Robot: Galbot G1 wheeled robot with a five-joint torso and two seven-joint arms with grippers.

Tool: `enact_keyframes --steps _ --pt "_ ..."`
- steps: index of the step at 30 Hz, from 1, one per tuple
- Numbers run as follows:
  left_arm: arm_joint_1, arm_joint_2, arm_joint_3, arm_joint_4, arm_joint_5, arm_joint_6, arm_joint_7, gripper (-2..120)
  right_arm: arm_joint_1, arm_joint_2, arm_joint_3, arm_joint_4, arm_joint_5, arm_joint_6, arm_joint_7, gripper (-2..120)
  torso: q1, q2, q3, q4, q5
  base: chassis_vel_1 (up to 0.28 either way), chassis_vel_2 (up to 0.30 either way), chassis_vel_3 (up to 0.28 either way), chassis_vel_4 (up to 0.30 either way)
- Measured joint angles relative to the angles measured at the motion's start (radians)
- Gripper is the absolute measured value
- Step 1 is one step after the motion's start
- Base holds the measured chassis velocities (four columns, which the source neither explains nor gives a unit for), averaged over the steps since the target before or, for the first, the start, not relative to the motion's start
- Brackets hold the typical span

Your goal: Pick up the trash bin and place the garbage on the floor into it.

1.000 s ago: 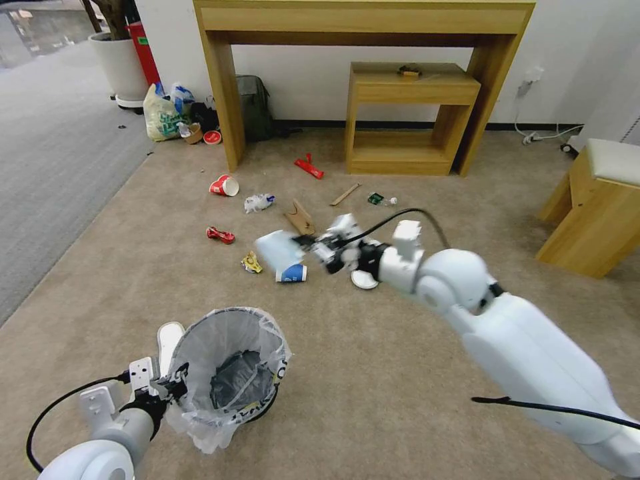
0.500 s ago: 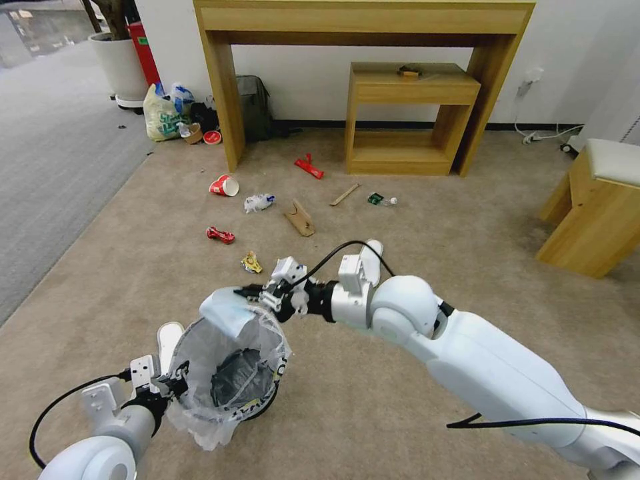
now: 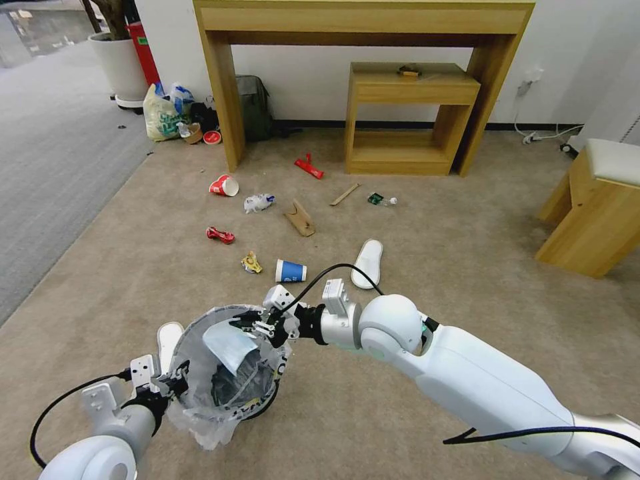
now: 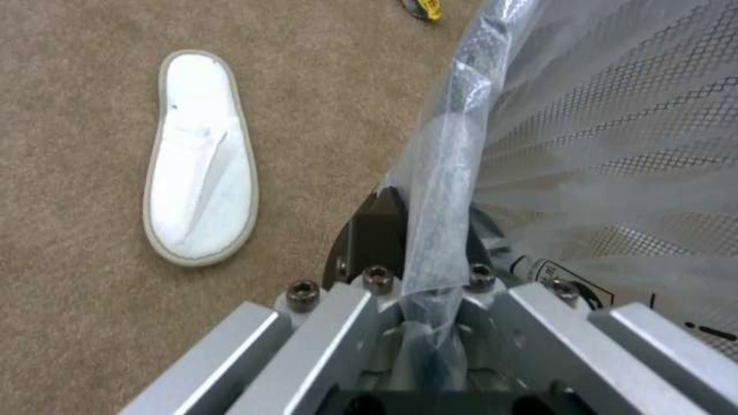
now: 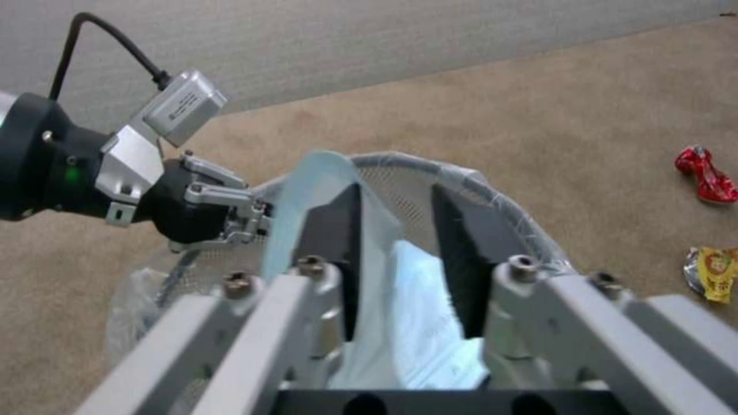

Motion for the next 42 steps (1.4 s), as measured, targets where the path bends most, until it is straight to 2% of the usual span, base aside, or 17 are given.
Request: enact_keyframes --steps 3,6,7,9,10,12,14,16,18,26,30,33,34,36,37,38,42 --pt "0.001 0.0 0.0 -0.002 0.0 0.0 0.0 0 0.0 0.003 -0.001 0.0 0.001 0.002 0.008 38 0.0 0.0 0.0 0.0 0.0 0.0 0.0 0.0 0.0" --pt "0.003 -0.001 -0.001 -0.007 -0.001 0.0 0.0 0 0.0 0.006 0.002 -0.002 0.004 0.004 0.014 53 0.0 0.0 0.0 0.0 0.0 0.0 0.0 0.0 0.0" --pt "0.003 -0.001 -0.001 -0.007 -0.001 0.0 0.0 0 0.0 0.006 0.002 -0.002 0.004 0.004 0.014 53 0.0 0.0 0.0 0.0 0.0 0.0 0.0 0.0 0.0" --pt "0.004 -0.004 -0.001 -0.009 -0.001 0.0 0.0 0 0.0 0.006 0.003 -0.004 0.008 0.004 0.015 61 0.0 0.0 0.0 0.0 0.0 0.0 0.0 0.0 0.0" --pt "0.006 -0.008 -0.001 -0.009 0.0 0.0 0.0 0 -0.001 0.006 0.003 -0.008 0.012 0.003 0.016 70 0.0 0.0 0.0 0.0 0.0 0.0 0.0 0.0 0.0" --pt "0.006 -0.008 -0.001 -0.009 0.001 0.0 0.0 0 -0.002 0.006 0.003 -0.008 0.012 0.003 0.016 72 0.0 0.0 0.0 0.0 0.0 0.0 0.0 0.0 0.0" --pt "0.009 -0.01 -0.001 -0.01 0.002 0.0 0.001 0 -0.006 0.007 0.002 -0.018 0.023 -0.003 0.022 84 0.0 0.0 0.0 0.0 0.0 0.0 0.0 0.0 0.0" --pt "0.009 -0.01 -0.001 -0.01 0.002 0.0 0.001 0 -0.006 0.008 0.001 -0.019 0.027 -0.006 0.024 86 0.0 0.0 0.0 0.0 0.0 0.0 0.0 0.0 0.0" --pt "0.009 -0.011 -0.001 -0.011 0.004 0.0 0.002 0 -0.008 0.011 -0.003 -0.025 0.041 -0.01 0.04 97 0.0 0.0 0.0 0.0 0.0 0.0 0.0 0.0 0.0" --pt "0.008 -0.014 -0.004 -0.008 0.005 -0.001 0.006 0 -0.023 0.019 0.032 -0.002 0.047 -0.004 0.083 100 0.0 0.0 0.0 0.0002 0.0 0.0 0.0 0.0 0.0" --pt "0.008 -0.014 -0.007 -0.003 0.005 -0.001 0.01 0 -0.066 0.006 0.119 0.025 0.014 0.006 0.127 100 0.0 0.0 0.0 0.0003 0.0 0.0 0.0 0.0 0.0" --pt "0.007 -0.013 -0.009 -0.003 0.004 -0.001 0.012 0 -0.156 -0.029 0.252 0.063 -0.022 0.007 0.149 100 0.0 0.0 0.0 0.0001 0.0001 0.0 0.0 0.0 0.0" --pt "0.007 -0.013 -0.009 -0.003 0.004 -0.001 0.012 0 -0.156 -0.029 0.252 0.063 -0.022 0.007 0.149 100 0.0 0.0 0.0 0.0001 0.0001 0.0 0.0 0.0 0.0" --pt "0.007 -0.013 -0.011 -0.003 0.003 -0.001 0.013 0 -0.217 -0.047 0.326 0.087 -0.043 0.011 0.152 100 0.0 0.0 0.0 0.0 0.0001 0.0 0.0 0.0 0.0" --pt "0.006 -0.014 -0.012 -0.003 0.002 -0.001 0.013 0 -0.303 -0.064 0.414 0.118 -0.067 0.019 0.153 100 0.0 0.0 0.0 -0.0002 0.0004 0.0 0.0 0.0 0.0" --pt "0.006 -0.014 -0.012 -0.003 0.002 -0.001 0.013 0 -0.303 -0.064 0.414 0.118 -0.067 0.019 0.153 100 0.0 0.0 0.0 -0.0002 0.0004 0.0 0.0 0.0 0.0" --pt "0.006 -0.016 -0.013 -0.003 0.001 -0.001 0.016 0 -0.502 -0.088 0.612 0.184 -0.137 0.052 0.151 100 0.0 0.0 0.0 -0.0001 0.0004 0.0 0.0 0.0 0.0"
